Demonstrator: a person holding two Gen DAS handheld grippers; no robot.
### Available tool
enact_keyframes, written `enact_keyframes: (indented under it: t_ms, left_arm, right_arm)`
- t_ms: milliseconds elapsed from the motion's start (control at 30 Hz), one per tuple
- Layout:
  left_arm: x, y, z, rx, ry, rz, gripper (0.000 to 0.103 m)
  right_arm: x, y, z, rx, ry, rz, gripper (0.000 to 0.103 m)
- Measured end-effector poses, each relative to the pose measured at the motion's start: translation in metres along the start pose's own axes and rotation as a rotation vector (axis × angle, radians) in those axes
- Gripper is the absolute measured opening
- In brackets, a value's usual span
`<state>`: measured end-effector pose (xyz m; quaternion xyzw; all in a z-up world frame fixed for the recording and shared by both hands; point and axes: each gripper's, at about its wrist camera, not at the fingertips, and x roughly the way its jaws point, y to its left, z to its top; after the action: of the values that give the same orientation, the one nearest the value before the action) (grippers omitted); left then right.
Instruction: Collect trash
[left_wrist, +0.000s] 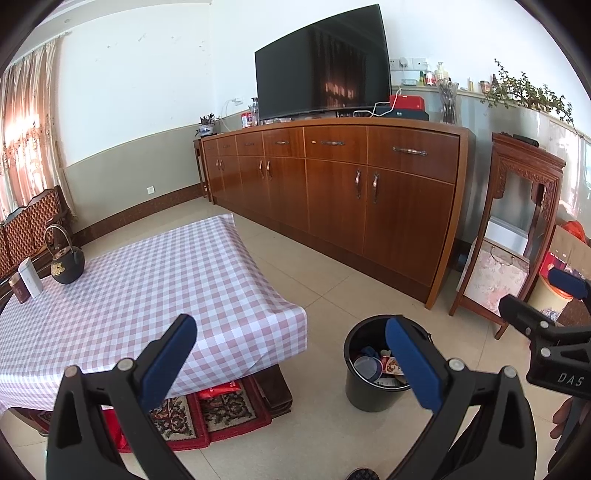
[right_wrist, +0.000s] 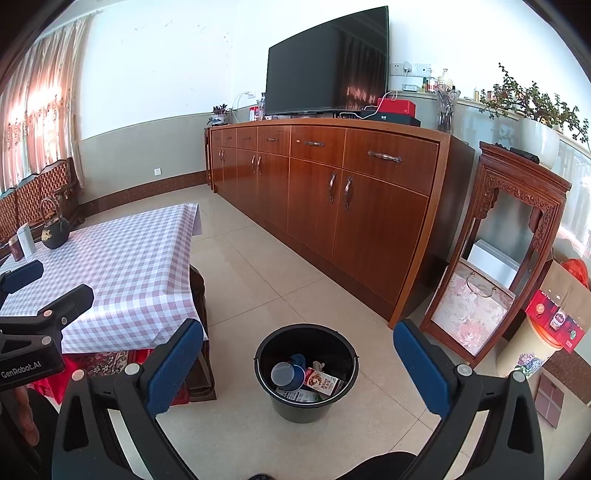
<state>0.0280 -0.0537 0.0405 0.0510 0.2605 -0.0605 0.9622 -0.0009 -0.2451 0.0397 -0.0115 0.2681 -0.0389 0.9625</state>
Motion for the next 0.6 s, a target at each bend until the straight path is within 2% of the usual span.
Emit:
enact_keyframes:
  t_ms: [367, 600]
  left_arm:
    - [0.0059, 0.0047, -0.0018, 0.003, 0.009, 0.026, 0.103]
    - [0.0056, 0.0086, -0.0019, -0.014, 0.016, -0.027, 0.103]
  right_arm:
    - [0.0012, -0.0007, -0.0005, 0.005, 0.003, 0.005, 0.103]
    - [0.0021, -0.0012, -0.0007, 0.016, 0.007, 0.008, 0.103]
